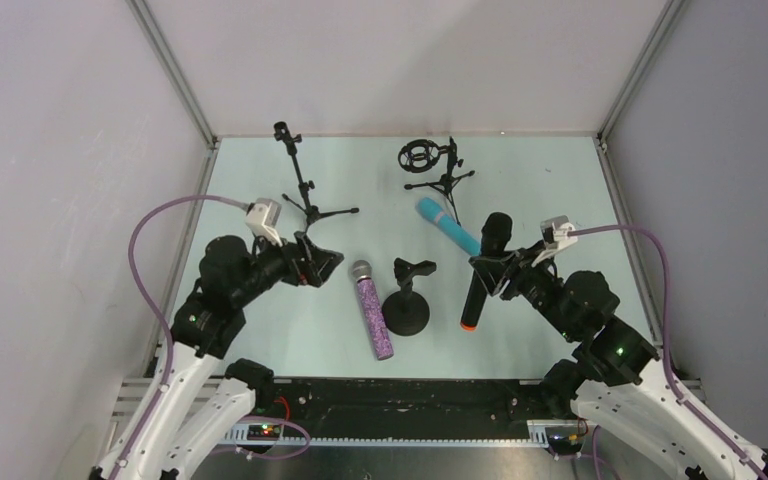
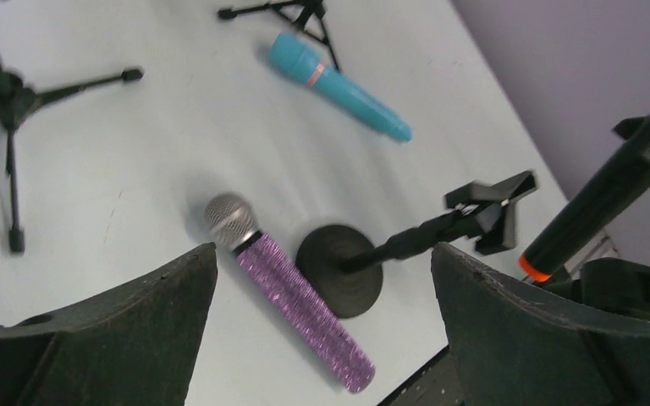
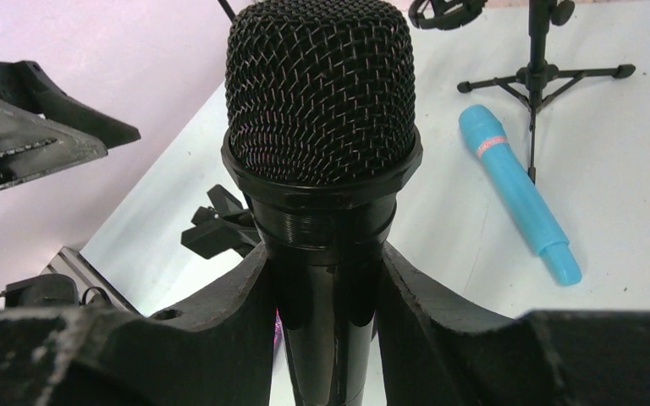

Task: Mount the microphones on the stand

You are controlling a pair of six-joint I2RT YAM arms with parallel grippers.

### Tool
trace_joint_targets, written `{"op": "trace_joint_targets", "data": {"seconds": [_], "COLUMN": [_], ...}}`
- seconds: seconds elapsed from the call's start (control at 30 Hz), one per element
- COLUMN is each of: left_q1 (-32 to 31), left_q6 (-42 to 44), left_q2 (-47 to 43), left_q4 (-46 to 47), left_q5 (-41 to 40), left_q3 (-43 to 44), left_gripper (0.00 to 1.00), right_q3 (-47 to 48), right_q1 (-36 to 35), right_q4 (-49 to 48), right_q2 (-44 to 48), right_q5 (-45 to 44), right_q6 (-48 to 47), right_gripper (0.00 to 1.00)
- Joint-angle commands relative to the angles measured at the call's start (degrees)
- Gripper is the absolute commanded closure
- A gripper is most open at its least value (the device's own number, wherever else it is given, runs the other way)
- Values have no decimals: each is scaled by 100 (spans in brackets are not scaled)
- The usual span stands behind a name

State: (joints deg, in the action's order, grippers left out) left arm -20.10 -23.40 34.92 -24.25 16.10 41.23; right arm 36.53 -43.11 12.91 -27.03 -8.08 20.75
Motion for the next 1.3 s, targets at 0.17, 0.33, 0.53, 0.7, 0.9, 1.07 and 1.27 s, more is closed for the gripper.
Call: {"op": "trace_joint_targets", "data": {"seconds": [0.17,0.33,0.53,0.7,0.9,1.07,1.27], "left_q1": [48,49,49,47,58,66,61], "left_q6": [65,-161,-263,-409,-605,-823,168], "left_q2": [937,1478,2158,2590,3124,3377,2854], "left_q4": [1952,2968,3179,3254,3278,3315,3315], "left_q5": [1652,2136,2364,2332,2823,2782,1988], "left_q3": [534,751,1447,1949,3144,3414,2854], "left_gripper": [0,0,0,0,0,0,0], "right_q3": [56,27,-67,-89,-103,-103,-103], "right_q1": [16,14,14,23,24,28,25], "right_q4": [-555,-607,-781,-943,-1328,-1590,-1551], "right_q2": [28,-15,-95,-273,-446,-463,-457], "right_q5": [72,108,188,113,185,154,138], "right_q6": [-277,-496,-663,-665,-835,-922,-1068], "right_gripper": [100,100,100,100,100,100,100]}}
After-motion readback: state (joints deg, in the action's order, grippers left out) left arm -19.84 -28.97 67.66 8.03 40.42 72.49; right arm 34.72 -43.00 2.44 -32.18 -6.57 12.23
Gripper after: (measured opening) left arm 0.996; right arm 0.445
